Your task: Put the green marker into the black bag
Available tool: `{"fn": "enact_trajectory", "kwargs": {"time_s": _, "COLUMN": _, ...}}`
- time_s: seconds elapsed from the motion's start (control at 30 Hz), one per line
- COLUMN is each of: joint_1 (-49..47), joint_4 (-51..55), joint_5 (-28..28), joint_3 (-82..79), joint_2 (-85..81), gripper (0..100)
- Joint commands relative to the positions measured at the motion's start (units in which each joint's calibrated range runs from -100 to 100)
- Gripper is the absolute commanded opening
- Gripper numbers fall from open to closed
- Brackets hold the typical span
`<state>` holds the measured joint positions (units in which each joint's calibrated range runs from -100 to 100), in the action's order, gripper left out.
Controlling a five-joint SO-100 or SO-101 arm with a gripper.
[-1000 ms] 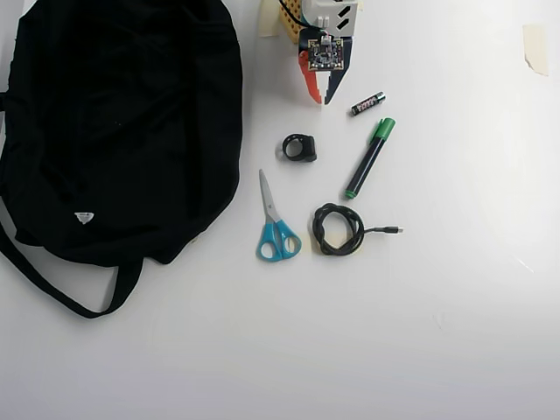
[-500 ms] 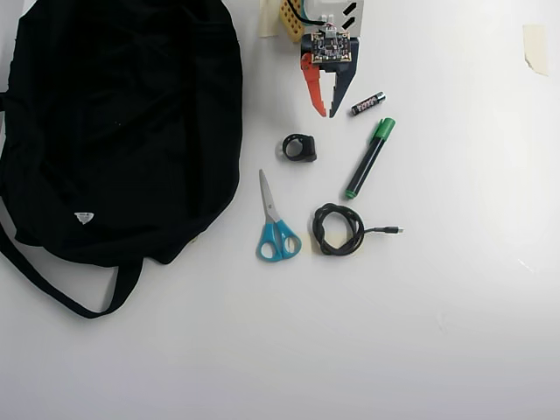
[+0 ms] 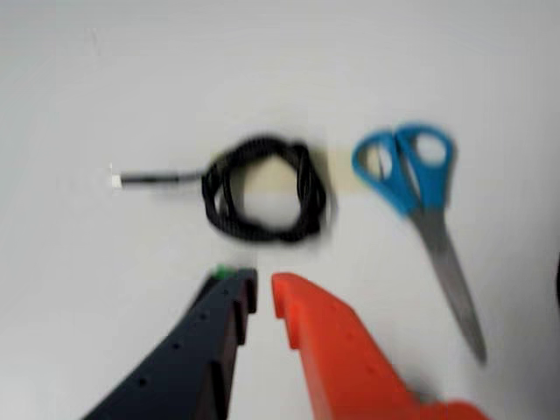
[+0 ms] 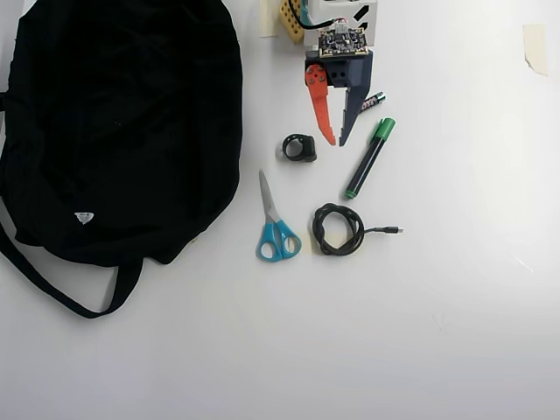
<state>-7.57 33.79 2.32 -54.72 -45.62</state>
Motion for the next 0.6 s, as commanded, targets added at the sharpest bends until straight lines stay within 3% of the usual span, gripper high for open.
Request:
{"fn": "enact_trajectory", "kwargs": {"time_s": 0.0, "joint_1": -0.3, "joint_4": -2.4, "joint_5": 0.1, "joint_3": 9.3, "joint_2": 5.0, "gripper": 2}}
{"fn": "enact_trajectory", "kwargs": {"time_s": 0.27, "joint_1": 0.4, "joint_4": -10.3, "joint_5": -0.4, "joint_3": 23.1, "joint_2": 16.2, "gripper": 2}}
{"fn": "enact_trajectory", "kwargs": {"time_s": 0.57, "joint_1": 1.4, "joint_4": -10.7, "joint_5": -0.4, "joint_3": 43.8, "joint_2": 29.2, "gripper": 2}}
